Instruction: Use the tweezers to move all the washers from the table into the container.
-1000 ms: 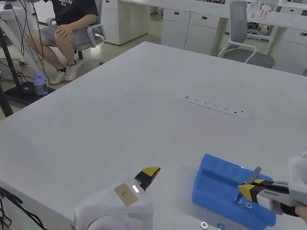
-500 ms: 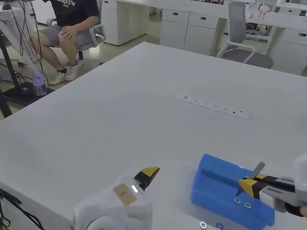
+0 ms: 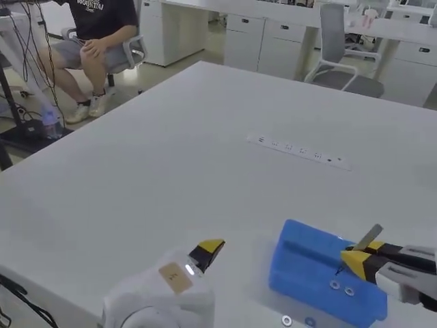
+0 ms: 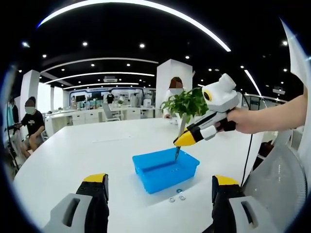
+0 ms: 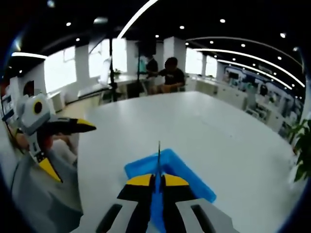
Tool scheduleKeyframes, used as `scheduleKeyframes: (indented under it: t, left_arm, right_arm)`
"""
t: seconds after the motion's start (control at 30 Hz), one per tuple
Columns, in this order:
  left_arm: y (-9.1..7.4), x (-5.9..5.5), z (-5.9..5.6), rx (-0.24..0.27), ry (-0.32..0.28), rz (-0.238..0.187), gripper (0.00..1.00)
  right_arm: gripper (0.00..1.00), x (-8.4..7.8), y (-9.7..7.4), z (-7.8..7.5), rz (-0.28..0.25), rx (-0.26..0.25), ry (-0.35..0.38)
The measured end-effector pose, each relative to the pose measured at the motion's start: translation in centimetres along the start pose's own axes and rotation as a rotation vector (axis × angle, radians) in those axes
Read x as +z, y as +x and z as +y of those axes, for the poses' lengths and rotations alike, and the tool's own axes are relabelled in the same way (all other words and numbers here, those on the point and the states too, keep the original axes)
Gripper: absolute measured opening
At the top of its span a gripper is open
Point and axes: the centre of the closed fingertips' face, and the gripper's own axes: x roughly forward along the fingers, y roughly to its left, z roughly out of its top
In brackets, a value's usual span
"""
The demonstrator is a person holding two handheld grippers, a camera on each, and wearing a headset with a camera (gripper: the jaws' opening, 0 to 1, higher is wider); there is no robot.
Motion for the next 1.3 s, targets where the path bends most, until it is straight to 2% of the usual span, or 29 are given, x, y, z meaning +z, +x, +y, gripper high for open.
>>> scheduleKeyframes:
  t: [0.07,0.23,0.3,0.43,0.63,0.8,0.9,1.3]
  left_arm:
    - [0.0,0.0,0.0,-0.001,-0.001,0.000,0.90]
    - [0.1,0.0,-0.1,-0.002,0.000,0.004,0.89]
    - [0.1,-0.1,-0.1,-0.004,0.002,0.006,0.89]
    - [0.1,-0.2,-0.1,-0.005,0.004,0.012,0.89]
    - [0.1,-0.1,-0.2,-0.007,0.003,0.012,0.89]
    - [0.0,-0.2,-0.1,-0.005,0.005,0.010,0.89]
    - [0.0,-0.1,-0.1,-0.004,0.004,0.010,0.89]
    - [0.0,-0.2,0.0,-0.002,0.006,0.013,0.89]
  right_arm:
    - [0.04,0.3,-0.5,0.3,-0.012,0.011,0.002]
    - [0.04,0.6,-1.1,1.6,-0.052,0.056,0.081]
    - [0.04,0.4,-1.0,2.2,-0.047,0.066,0.083]
    - [0.04,-0.3,-0.4,3.7,-0.038,0.104,0.108]
    - [0.04,-2.0,1.2,4.9,-0.013,0.137,0.147]
    - [0.04,-3.8,2.4,4.9,0.039,0.138,0.120]
    - [0.04,-4.6,2.7,4.6,0.051,0.132,0.117]
    - [0.04,-6.5,3.7,4.5,0.089,0.136,0.087]
